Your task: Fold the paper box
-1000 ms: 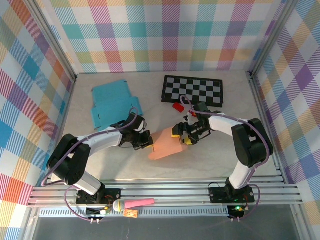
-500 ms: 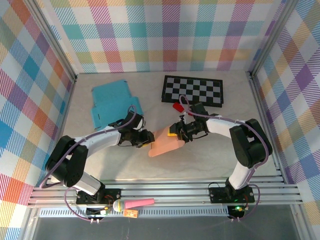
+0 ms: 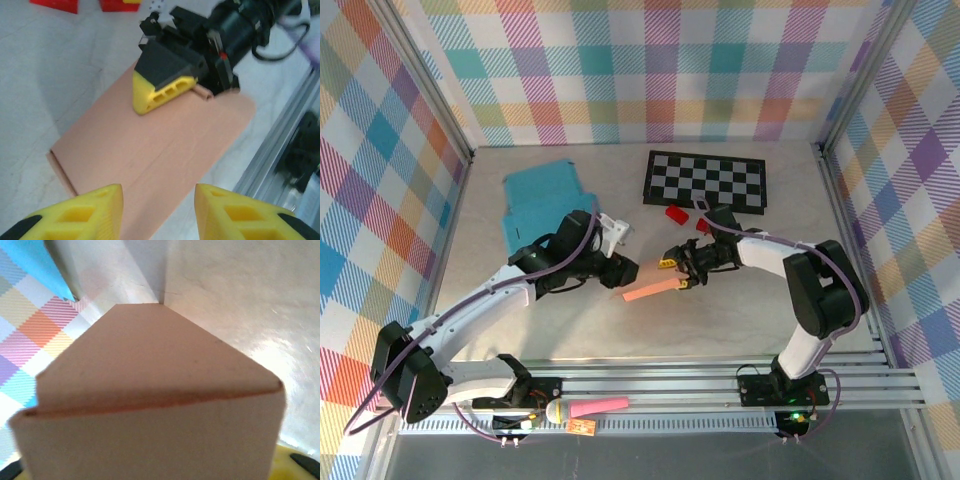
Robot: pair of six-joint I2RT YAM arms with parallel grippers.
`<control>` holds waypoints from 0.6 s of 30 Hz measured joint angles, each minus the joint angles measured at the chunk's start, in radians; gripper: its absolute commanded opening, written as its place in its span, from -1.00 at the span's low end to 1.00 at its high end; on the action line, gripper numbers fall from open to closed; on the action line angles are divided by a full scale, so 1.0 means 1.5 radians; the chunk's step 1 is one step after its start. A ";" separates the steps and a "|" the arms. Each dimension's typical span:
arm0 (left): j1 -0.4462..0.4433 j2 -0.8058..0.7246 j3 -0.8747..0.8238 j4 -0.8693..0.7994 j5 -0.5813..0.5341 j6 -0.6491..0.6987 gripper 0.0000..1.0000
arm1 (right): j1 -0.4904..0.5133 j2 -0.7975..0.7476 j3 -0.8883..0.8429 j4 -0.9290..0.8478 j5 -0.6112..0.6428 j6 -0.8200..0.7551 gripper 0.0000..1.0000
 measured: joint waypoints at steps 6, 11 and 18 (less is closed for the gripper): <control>-0.014 0.000 0.000 -0.036 0.032 0.198 1.00 | -0.021 -0.004 -0.008 -0.059 -0.014 0.058 -0.05; -0.025 0.027 0.019 -0.063 0.026 0.308 1.00 | -0.034 -0.003 -0.007 -0.092 -0.023 0.073 -0.07; -0.075 0.120 0.058 -0.088 -0.019 0.399 1.00 | -0.039 0.007 -0.010 -0.088 -0.037 0.109 -0.08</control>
